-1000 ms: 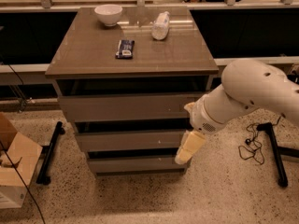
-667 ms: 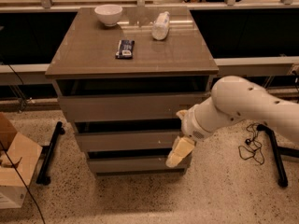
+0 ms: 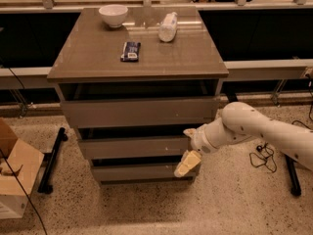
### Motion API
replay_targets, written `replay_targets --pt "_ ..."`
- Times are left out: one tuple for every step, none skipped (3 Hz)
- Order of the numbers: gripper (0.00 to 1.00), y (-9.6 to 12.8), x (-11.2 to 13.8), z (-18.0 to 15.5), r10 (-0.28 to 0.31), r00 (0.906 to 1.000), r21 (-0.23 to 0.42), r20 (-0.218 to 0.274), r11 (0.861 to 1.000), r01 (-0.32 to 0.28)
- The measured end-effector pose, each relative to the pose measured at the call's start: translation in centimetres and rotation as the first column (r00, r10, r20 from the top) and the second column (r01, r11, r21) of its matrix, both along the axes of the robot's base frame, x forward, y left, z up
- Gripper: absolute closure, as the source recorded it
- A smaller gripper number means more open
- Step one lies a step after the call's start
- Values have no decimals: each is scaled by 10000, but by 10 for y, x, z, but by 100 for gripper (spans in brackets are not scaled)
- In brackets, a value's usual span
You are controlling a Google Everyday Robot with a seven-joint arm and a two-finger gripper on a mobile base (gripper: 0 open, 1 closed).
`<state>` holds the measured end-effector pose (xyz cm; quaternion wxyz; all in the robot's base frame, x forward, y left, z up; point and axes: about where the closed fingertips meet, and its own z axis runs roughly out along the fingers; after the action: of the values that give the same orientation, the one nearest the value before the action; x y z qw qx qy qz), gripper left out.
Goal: Open bottom drawer
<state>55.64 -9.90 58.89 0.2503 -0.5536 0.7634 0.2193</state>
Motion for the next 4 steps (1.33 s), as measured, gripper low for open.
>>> replay_targets --pt "0 1 7 -46 -78 9979 493 -649 9987 110" --pt "0 8 5 -58 -303 9961 7 -823 9995 305" --pt "0 12 7 -92 -851 9918 -258 -952 9962 830" --pt "0 14 12 -160 -1650 9792 -223 -1179 9863 1635"
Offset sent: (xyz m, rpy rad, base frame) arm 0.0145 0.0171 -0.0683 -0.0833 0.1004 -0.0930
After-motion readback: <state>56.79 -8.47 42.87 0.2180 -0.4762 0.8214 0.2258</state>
